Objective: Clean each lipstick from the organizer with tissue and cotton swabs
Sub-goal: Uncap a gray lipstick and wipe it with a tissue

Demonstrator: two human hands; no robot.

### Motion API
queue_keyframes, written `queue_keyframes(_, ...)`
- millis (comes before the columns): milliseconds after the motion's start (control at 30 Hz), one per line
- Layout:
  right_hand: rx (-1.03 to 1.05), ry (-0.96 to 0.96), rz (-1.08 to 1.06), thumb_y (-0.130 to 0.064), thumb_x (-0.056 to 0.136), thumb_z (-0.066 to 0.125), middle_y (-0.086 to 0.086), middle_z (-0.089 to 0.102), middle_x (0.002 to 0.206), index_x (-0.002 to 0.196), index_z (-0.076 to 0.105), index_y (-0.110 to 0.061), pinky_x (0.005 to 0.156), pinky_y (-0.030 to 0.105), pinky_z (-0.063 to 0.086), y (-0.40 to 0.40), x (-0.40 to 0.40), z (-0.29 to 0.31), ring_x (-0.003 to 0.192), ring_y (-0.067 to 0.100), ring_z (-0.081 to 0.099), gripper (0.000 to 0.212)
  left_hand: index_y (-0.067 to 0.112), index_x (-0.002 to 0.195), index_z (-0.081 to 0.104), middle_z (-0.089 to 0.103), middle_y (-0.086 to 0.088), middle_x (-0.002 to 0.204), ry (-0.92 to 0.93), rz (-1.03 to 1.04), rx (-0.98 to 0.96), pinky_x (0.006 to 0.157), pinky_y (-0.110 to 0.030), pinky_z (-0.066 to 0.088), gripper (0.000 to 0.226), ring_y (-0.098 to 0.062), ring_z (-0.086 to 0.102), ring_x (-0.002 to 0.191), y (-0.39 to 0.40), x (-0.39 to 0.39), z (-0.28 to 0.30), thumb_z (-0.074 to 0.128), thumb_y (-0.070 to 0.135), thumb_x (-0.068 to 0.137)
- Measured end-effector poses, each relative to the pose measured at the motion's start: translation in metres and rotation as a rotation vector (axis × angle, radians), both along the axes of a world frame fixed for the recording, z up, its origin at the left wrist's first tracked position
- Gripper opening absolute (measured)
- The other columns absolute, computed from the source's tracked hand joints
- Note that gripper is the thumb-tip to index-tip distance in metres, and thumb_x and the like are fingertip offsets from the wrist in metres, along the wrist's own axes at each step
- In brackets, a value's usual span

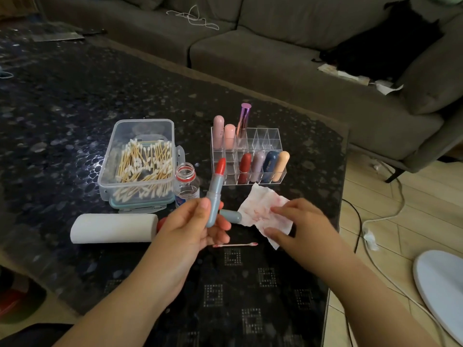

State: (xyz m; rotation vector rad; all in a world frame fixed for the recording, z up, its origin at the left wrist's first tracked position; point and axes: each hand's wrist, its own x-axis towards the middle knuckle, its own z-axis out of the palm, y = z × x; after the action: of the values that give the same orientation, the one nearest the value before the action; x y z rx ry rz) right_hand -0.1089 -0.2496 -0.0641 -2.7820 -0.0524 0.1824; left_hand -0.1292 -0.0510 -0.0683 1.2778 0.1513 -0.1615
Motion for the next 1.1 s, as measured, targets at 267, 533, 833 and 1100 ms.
queue_keyframes(267, -0.103, -0.130, 0.096, -0.029, 0.098, 0.046, -0.003, 0.060, 0.113, 0.114, 0.066, -0.019, 0.089, 0.021, 0.044, 0.005, 0.003, -0.013, 0.103, 0.011, 0.055, 0.027, 0.011, 0.097, 0.064, 0.068, 0.000, 0.068, 0.004, -0.005, 0.086, 0.074, -0.038, 0.050, 0.034, -0.014, 0.061, 0.060, -0.007, 0.003, -0.004, 0.050, 0.039, 0.082)
queue_keyframes(533, 0.070, -0.176, -0.022, -0.038, 0.091, 0.058, -0.005, 0.064, 0.081, 0.090, 0.068, -0.018, 0.069, 0.019, 0.047, 0.002, -0.003, -0.002, 0.074, 0.007, 0.058, 0.022, 0.013, 0.095, 0.064, 0.069, 0.000, 0.071, -0.001, -0.048, 0.153, 0.075, -0.038, 0.049, 0.041, -0.014, 0.063, 0.063, -0.010, 0.004, -0.006, 0.051, 0.046, 0.074)
queue_keyframes(833, 1.008, 0.113, -0.256, -0.015, 0.095, 0.051, -0.007, 0.074, 0.094, 0.102, 0.068, -0.025, 0.080, 0.029, 0.054, -0.007, -0.009, 0.018, 0.091, 0.011, 0.069, 0.021, 0.012, 0.098, 0.062, 0.073, -0.004, 0.088, -0.041, -0.038, 0.076, 0.075, -0.031, 0.055, 0.035, -0.017, 0.069, 0.081, -0.015, 0.003, -0.001, 0.055, 0.037, 0.074)
queue_keyframes(1100, 1.592, 0.472, -0.331, -0.003, 0.093, 0.047, 0.010, 0.072, 0.107, 0.115, 0.060, -0.009, 0.080, 0.034, 0.058, 0.019, -0.014, 0.017, 0.098, 0.024, 0.069, 0.027, 0.011, 0.086, 0.071, 0.069, -0.015, 0.109, 0.086, -0.172, -0.441, 0.080, -0.038, 0.057, 0.022, -0.026, 0.067, 0.103, -0.013, 0.002, 0.013, 0.066, 0.029, 0.075)
